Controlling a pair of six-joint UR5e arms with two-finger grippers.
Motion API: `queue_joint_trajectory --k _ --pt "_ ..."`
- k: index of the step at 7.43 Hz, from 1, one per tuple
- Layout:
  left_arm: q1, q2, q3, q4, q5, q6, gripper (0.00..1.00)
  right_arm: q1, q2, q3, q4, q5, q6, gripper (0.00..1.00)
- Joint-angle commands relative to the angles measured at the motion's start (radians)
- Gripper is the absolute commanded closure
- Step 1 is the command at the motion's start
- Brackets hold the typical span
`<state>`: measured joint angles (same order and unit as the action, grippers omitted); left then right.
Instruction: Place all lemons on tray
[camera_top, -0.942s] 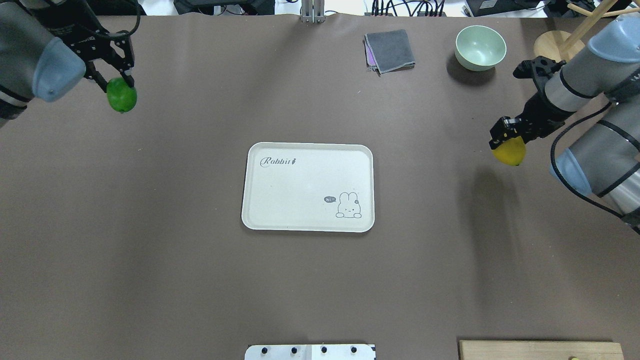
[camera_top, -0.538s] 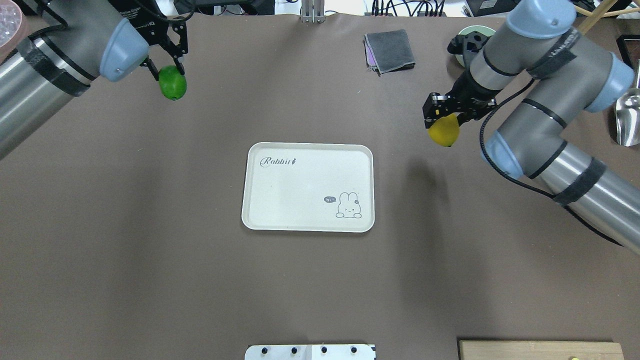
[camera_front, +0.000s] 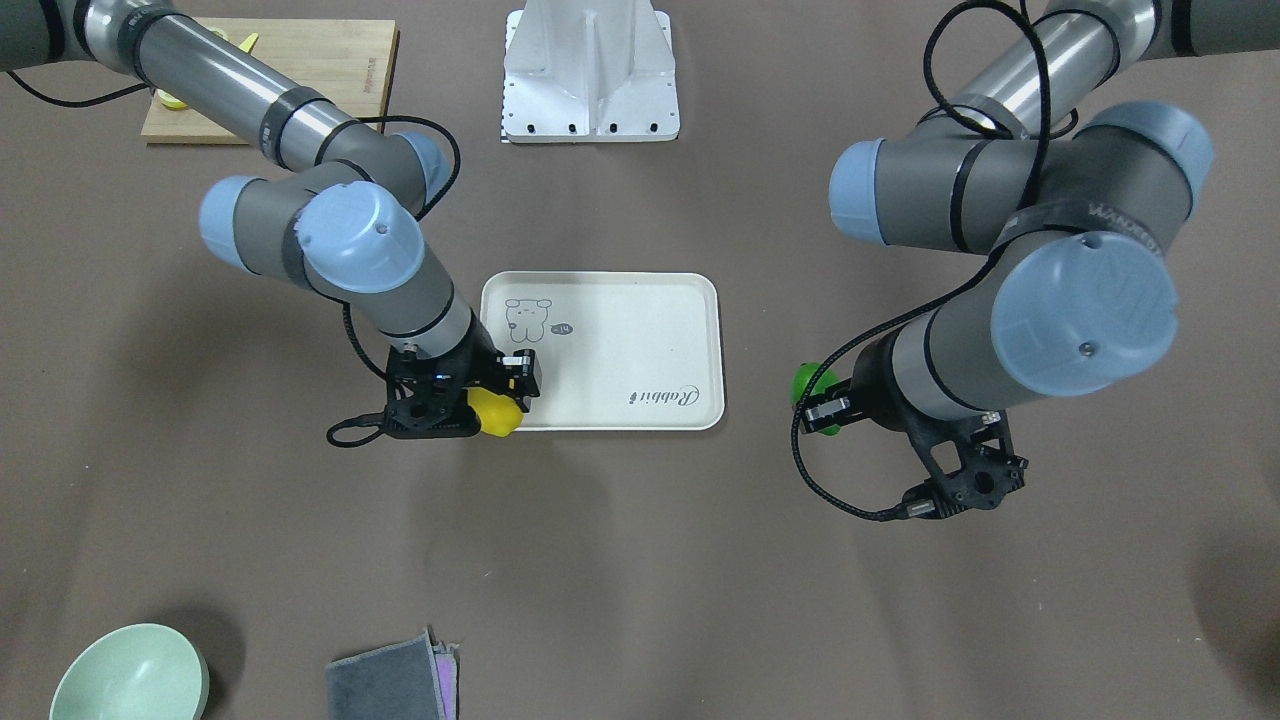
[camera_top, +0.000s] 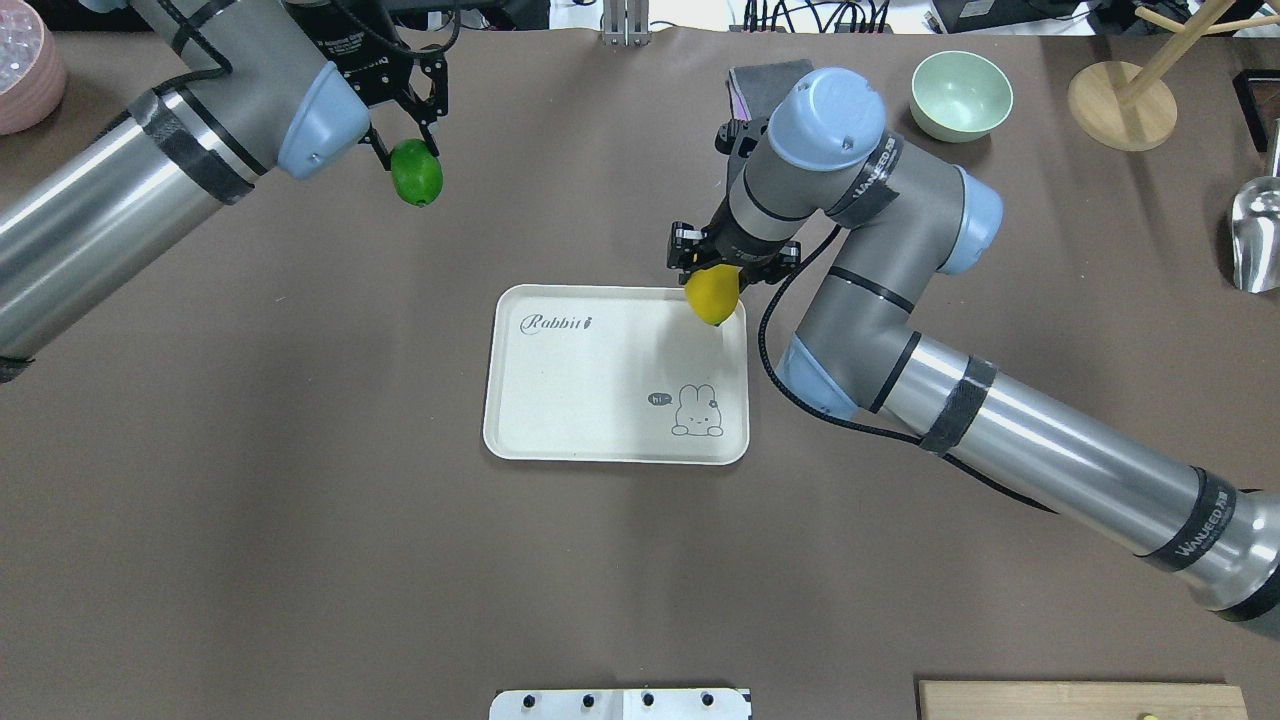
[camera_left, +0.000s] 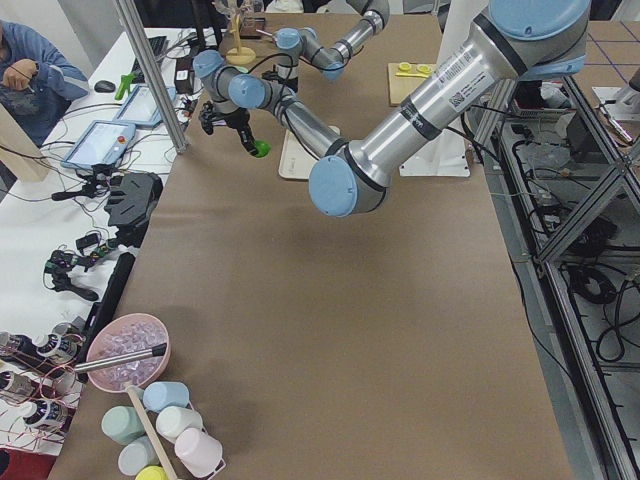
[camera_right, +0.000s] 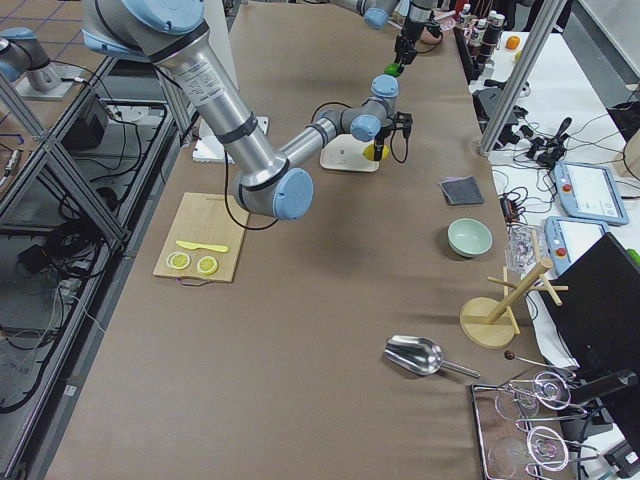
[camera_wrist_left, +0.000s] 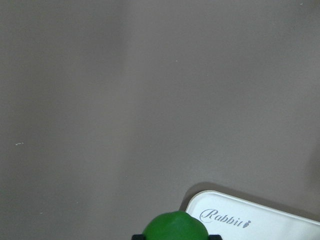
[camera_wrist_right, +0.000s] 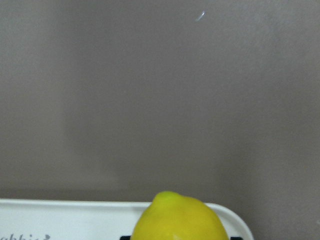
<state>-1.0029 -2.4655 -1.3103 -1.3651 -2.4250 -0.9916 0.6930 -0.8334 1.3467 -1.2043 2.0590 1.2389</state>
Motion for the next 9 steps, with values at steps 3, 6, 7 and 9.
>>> queue_joint_trajectory --k 3,6,7,9 --pt "0.061 -0.016 0.032 -0.060 0.049 -0.067 1.00 -0.032 0.011 0.003 0.022 0.074 0.131 1.00" --pt "0.138 -0.016 0.034 -0.130 0.118 -0.165 1.00 -0.056 -0.051 0.052 -0.001 0.099 0.129 1.00" --pt "0.165 -0.003 0.036 -0.143 0.119 -0.168 1.00 -0.058 -0.049 0.061 -0.011 0.110 0.129 0.73" --pt "0.208 0.002 0.042 -0.186 0.176 -0.212 1.00 -0.059 -0.029 0.069 -0.058 0.109 0.131 0.00"
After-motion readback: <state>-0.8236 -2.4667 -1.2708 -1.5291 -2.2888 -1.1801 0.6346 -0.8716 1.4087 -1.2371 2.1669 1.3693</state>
